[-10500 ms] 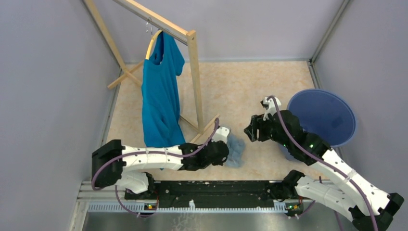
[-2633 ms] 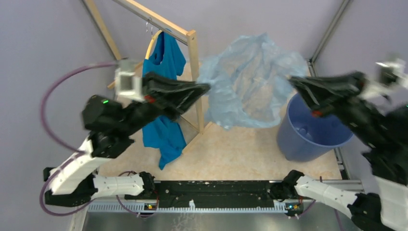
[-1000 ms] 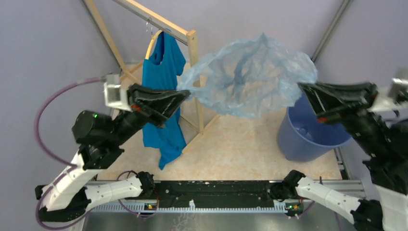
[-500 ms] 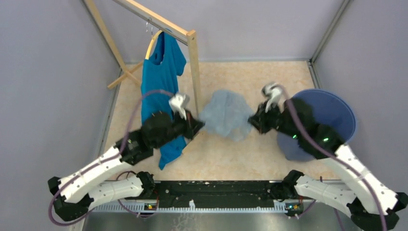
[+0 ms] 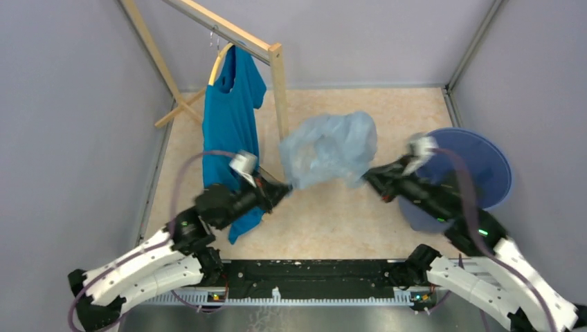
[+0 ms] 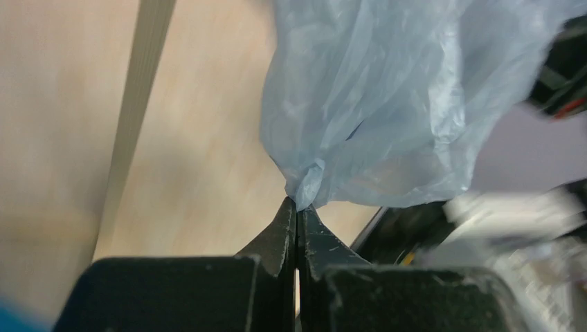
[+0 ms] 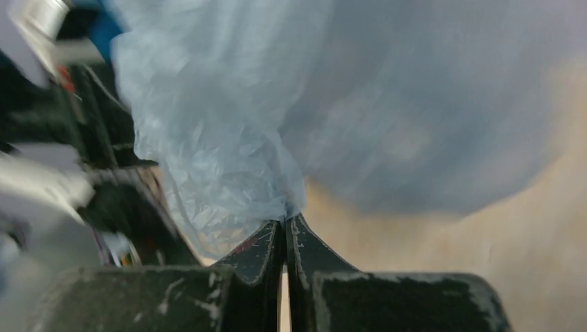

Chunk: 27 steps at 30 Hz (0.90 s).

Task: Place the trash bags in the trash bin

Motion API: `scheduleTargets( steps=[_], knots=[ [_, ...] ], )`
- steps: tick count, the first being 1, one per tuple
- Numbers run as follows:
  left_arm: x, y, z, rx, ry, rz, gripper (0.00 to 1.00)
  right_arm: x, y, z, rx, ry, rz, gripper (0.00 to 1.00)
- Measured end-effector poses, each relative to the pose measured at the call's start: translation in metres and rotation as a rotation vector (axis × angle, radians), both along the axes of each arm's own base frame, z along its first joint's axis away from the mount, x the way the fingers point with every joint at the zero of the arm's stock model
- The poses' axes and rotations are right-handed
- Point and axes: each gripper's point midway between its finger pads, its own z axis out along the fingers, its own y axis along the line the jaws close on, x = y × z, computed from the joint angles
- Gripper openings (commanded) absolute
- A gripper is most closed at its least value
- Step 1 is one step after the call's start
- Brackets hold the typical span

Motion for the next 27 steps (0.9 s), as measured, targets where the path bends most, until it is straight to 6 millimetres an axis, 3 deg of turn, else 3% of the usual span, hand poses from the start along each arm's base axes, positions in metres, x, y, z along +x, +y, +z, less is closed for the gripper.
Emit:
scheduleTargets(
  steps=[1,2,3,4,5,6,7,8,9,11,13,15,17,19,21,23,24,25,27],
  knots=[
    [0.005,-0.006,-0.055,0.087,0.107,0.009,0.0,0.015,0.019,-0.056,-0.085,0.123,0.018,0.0],
    [0.006,-0.008,-0.117,0.199,0.228,0.019,0.0,0.025,0.034,-0.134,-0.214,0.302,0.033,0.0],
    [0.0,0.0,-0.178,0.32,0.351,0.033,0.0,0.026,0.037,-0.19,-0.322,0.447,0.032,0.0],
    [-0.006,0.011,-0.213,0.401,0.424,0.049,0.0,0.022,0.033,-0.228,-0.408,0.554,0.022,0.0],
    [-0.011,0.021,-0.227,0.442,0.458,0.062,0.0,0.016,0.024,-0.252,-0.482,0.635,0.006,0.0],
    [-0.01,0.022,-0.22,0.434,0.444,0.066,0.0,0.014,0.019,-0.252,-0.511,0.649,-0.007,0.0],
    [-0.008,0.021,-0.197,0.417,0.405,0.065,0.0,0.015,0.016,-0.236,-0.516,0.629,-0.014,0.0],
    [-0.003,0.016,-0.158,0.386,0.349,0.057,0.0,0.02,0.017,-0.201,-0.494,0.571,-0.02,0.0],
    [0.001,0.008,-0.113,0.337,0.286,0.043,0.0,0.027,0.022,-0.151,-0.444,0.483,-0.017,0.0],
    [0.003,-0.012,0.008,0.189,0.115,-0.027,0.0,0.034,0.031,-0.028,-0.286,0.255,0.002,0.0],
    [-0.013,-0.021,0.141,-0.022,-0.117,-0.126,0.0,0.016,0.023,0.096,-0.081,-0.02,0.037,0.0],
    [-0.031,-0.011,0.196,-0.139,-0.264,-0.17,0.0,-0.012,0.006,0.148,0.025,-0.174,0.066,0.0],
    [-0.04,0.002,0.196,-0.169,-0.305,-0.162,0.0,-0.035,-0.016,0.155,0.074,-0.243,0.06,0.0],
    [-0.029,0.009,0.156,-0.145,-0.247,-0.094,0.0,-0.038,-0.03,0.131,0.098,-0.227,0.016,0.0],
    [-0.006,0.001,0.08,-0.042,-0.105,-0.026,0.0,-0.02,-0.022,0.072,0.085,-0.097,-0.012,0.0],
    [0.013,-0.013,-0.047,0.166,0.13,0.022,0.0,0.007,0.01,-0.021,0.006,0.123,0.01,0.0],
    [0.015,-0.012,-0.1,0.266,0.229,0.04,0.0,0.02,0.03,-0.085,-0.067,0.273,0.03,0.0],
    [0.01,-0.004,-0.162,0.395,0.348,0.058,0.0,0.024,0.04,-0.134,-0.13,0.39,0.04,0.0],
    [-0.003,0.019,-0.224,0.552,0.475,0.084,0.0,0.02,0.038,-0.239,-0.325,0.67,0.002,0.0]
  ],
)
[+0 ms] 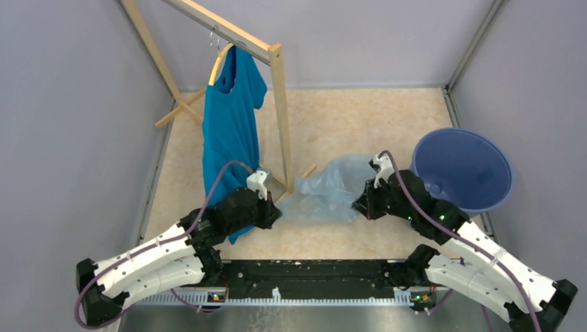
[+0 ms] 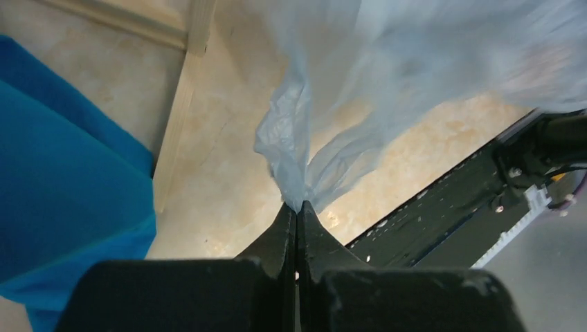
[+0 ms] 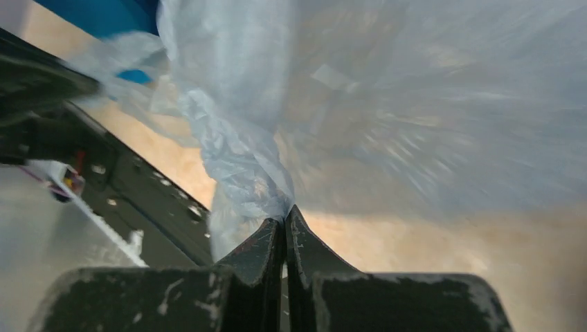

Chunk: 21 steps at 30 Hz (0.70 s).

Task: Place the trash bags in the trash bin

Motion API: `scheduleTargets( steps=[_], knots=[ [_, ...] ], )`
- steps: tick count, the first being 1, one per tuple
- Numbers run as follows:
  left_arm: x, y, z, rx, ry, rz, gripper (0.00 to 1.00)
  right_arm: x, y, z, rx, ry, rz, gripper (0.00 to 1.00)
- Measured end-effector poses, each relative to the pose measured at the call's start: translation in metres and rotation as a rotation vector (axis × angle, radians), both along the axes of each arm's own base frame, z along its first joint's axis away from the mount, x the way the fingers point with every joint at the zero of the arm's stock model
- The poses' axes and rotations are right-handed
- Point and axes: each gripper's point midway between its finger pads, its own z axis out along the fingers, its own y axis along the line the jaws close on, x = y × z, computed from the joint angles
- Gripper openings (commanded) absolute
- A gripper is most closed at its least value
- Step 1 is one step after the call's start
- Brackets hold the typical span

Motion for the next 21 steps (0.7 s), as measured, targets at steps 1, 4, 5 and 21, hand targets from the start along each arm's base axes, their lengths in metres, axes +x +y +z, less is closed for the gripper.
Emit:
scheduleTargets(
  steps=[1,4,5,21],
  knots=[
    [-0.003,0.006,-0.005,0.026,0.009,0.0,0.0,-0.004,-0.009,-0.02,-0.071,0.059,-0.015,0.0],
    [0.009,-0.01,0.079,-0.068,-0.132,-0.047,0.0,0.007,-0.021,0.034,-0.151,-0.027,-0.037,0.0],
    [0.014,-0.023,0.131,-0.134,-0.202,-0.082,0.0,0.018,-0.017,0.088,-0.109,-0.132,-0.037,0.0],
    [0.007,-0.035,0.021,-0.167,-0.024,-0.04,0.0,-0.001,0.011,0.029,0.158,-0.089,0.022,0.0]
  ],
)
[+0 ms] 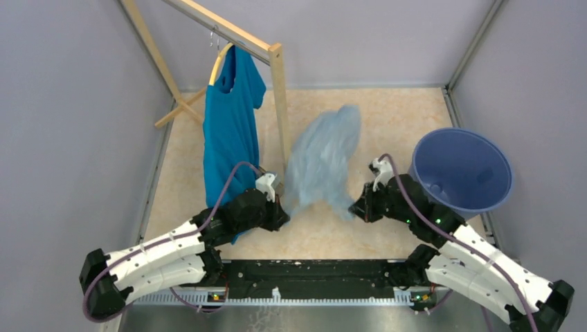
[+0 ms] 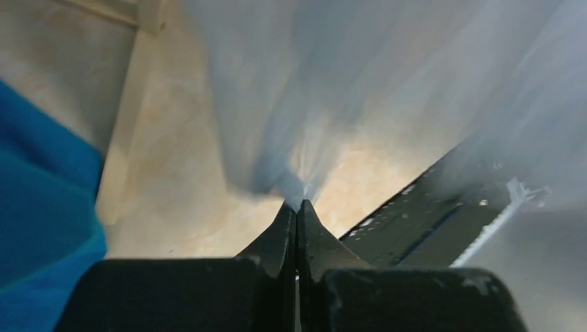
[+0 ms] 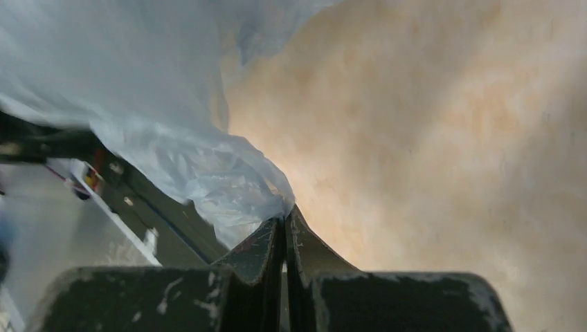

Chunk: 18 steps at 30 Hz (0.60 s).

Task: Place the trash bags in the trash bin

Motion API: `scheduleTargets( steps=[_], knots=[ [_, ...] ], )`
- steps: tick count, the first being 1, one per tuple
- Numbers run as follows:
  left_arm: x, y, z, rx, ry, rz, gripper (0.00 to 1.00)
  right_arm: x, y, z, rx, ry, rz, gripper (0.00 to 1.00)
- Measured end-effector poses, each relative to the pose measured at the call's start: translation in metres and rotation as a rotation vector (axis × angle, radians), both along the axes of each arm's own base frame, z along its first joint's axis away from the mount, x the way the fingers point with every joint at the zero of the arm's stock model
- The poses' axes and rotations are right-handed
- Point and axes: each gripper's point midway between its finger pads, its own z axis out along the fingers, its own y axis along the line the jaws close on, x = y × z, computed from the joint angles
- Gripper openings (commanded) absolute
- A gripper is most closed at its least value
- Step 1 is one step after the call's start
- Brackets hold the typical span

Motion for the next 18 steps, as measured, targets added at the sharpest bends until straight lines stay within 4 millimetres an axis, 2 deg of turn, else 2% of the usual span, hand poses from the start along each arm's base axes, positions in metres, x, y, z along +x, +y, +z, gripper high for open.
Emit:
scheduleTargets(
  steps=[1,2,3,4,5,6,7,8,9,10,11,12,13,14,15,16,17,18],
  knots=[
    [-0.009,0.014,-0.036,0.112,0.077,0.003,0.0,-0.008,-0.012,-0.061,-0.166,0.181,-0.024,0.0],
    [-0.012,0.022,-0.045,0.17,0.1,0.007,0.0,-0.01,-0.017,-0.072,-0.217,0.214,-0.033,0.0],
    [-0.008,0.024,-0.03,0.199,0.074,0.007,0.0,-0.009,-0.024,-0.069,-0.267,0.214,-0.048,0.0],
    [0.0,0.018,-0.003,0.186,0.027,0.002,0.0,-0.001,-0.029,-0.044,-0.306,0.174,-0.067,0.0],
    [0.011,0.004,0.045,0.144,-0.049,-0.011,0.0,0.012,-0.026,-0.005,-0.301,0.096,-0.078,0.0],
    [0.024,-0.014,0.11,0.061,-0.151,-0.026,0.0,0.028,-0.019,0.054,-0.259,-0.02,-0.088,0.0],
    [0.03,-0.028,0.162,-0.015,-0.228,-0.048,0.0,0.038,-0.014,0.103,-0.213,-0.113,-0.092,0.0],
    [0.031,-0.039,0.232,-0.127,-0.33,-0.083,0.0,0.042,-0.009,0.178,-0.123,-0.253,-0.088,0.0],
    [0.024,-0.044,0.298,-0.253,-0.441,-0.12,0.0,0.038,-0.01,0.232,-0.047,-0.356,-0.083,0.0],
    [0.013,-0.04,0.351,-0.372,-0.547,-0.147,0.0,0.027,-0.016,0.292,0.061,-0.49,-0.08,0.0],
    [-0.003,-0.027,0.387,-0.477,-0.64,-0.171,0.0,0.009,-0.028,0.339,0.161,-0.612,-0.077,0.0],
    [-0.019,-0.009,0.404,-0.546,-0.704,-0.178,0.0,-0.014,-0.044,0.367,0.237,-0.705,-0.071,0.0],
    [-0.03,0.006,0.402,-0.581,-0.734,-0.178,0.0,-0.034,-0.061,0.377,0.289,-0.769,-0.074,0.0],
    [-0.041,0.03,0.392,-0.622,-0.758,-0.145,0.0,-0.055,-0.083,0.374,0.33,-0.81,-0.093,0.0],
    [-0.042,0.041,0.373,-0.623,-0.743,-0.108,0.0,-0.067,-0.098,0.364,0.352,-0.821,-0.116,0.0],
    [-0.037,0.045,0.348,-0.608,-0.703,-0.073,0.0,-0.071,-0.108,0.347,0.372,-0.808,-0.144,0.0],
    [-0.029,0.043,0.316,-0.577,-0.644,-0.037,0.0,-0.068,-0.108,0.319,0.372,-0.756,-0.159,0.0],
    [-0.013,0.031,0.259,-0.499,-0.53,-0.002,0.0,-0.055,-0.097,0.284,0.35,-0.679,-0.158,0.0]
  ],
)
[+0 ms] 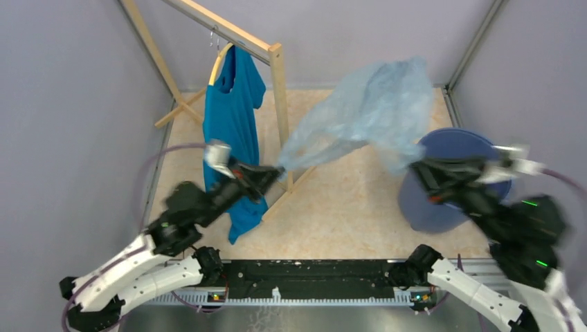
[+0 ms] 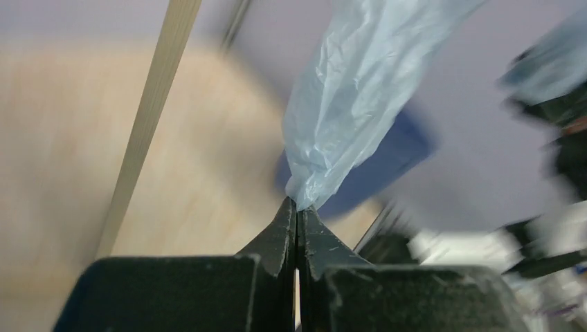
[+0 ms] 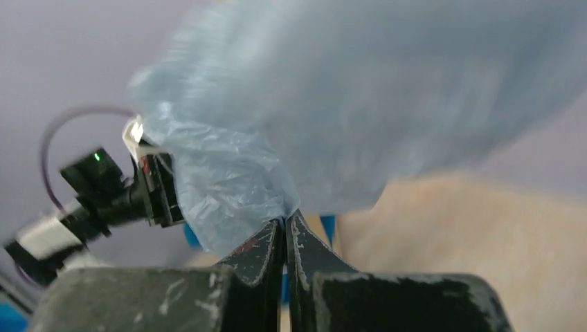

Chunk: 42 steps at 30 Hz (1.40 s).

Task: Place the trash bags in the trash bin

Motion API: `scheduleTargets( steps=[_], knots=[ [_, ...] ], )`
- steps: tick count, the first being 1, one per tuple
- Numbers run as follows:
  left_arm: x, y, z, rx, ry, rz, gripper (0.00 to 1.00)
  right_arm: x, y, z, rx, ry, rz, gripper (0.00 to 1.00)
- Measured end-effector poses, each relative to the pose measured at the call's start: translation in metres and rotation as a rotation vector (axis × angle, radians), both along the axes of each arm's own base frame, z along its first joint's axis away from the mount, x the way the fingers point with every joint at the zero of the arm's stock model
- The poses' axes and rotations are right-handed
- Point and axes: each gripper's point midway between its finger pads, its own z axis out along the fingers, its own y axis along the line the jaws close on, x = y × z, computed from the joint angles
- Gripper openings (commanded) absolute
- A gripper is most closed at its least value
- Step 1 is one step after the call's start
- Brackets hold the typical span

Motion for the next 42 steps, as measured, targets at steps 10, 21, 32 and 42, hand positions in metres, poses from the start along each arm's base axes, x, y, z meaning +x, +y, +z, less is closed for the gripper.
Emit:
scheduleTargets(
  steps=[10,21,32,42],
  knots=[
    [0.012,0.008,-0.254,0.528,0.509,0.118,0.0,0.053,0.063,-0.316,-0.6,0.876,0.005,0.0],
    [0.006,-0.007,0.064,0.08,-0.114,0.02,0.0,0.02,0.002,0.042,-0.111,-0.002,-0.083,0.0],
    [0.019,0.023,0.016,0.193,-0.047,0.161,0.0,0.064,0.025,-0.042,-0.365,0.185,-0.146,0.0],
    [0.015,0.0,0.066,0.122,-0.087,0.078,0.0,0.065,0.022,-0.033,-0.362,0.166,-0.16,0.0]
  ],
)
